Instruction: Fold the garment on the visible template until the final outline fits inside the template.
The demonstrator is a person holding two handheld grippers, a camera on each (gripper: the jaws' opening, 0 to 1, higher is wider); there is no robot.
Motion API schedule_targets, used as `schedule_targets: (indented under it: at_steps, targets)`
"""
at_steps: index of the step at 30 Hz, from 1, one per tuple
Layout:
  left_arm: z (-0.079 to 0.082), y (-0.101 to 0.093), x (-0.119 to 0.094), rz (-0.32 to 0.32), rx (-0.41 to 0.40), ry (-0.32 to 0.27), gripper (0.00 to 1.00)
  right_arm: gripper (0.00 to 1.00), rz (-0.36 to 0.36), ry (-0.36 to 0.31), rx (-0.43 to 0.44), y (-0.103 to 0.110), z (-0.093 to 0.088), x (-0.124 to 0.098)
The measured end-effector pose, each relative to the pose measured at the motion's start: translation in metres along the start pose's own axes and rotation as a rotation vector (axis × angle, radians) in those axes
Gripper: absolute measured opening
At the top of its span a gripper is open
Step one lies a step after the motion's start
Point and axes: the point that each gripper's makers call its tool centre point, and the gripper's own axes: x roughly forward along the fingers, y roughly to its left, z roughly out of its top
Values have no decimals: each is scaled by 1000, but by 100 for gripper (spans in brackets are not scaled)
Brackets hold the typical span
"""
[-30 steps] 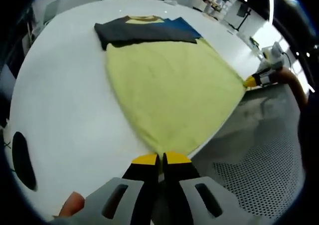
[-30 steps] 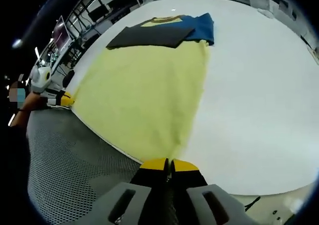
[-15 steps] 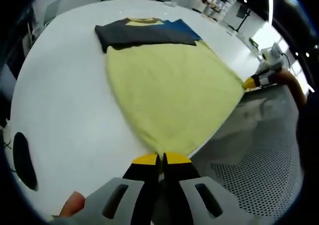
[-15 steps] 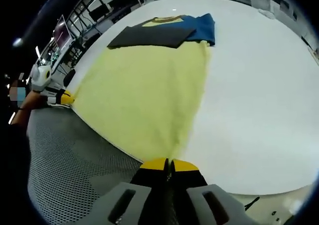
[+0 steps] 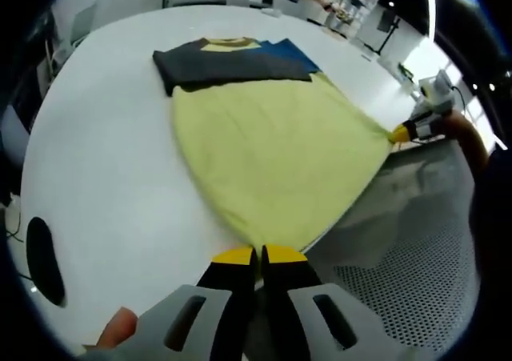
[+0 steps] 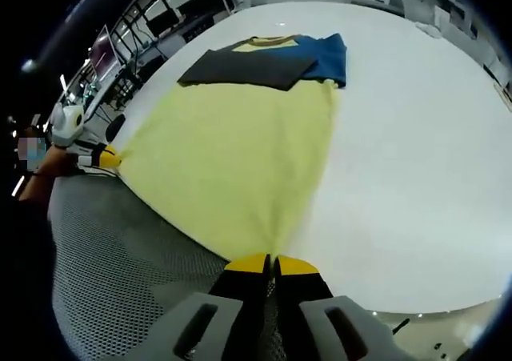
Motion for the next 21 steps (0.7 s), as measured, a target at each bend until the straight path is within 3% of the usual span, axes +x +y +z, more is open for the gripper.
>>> schedule_targets:
  at_steps: [12,21]
  targets:
    - [11,-3,-9,-8,-13,-37,0,0,-1,-40,-6,3,10,-12]
    - [27,-2,-21,-18,-31,-91,0,0,0,-82,-10,3,24,-23]
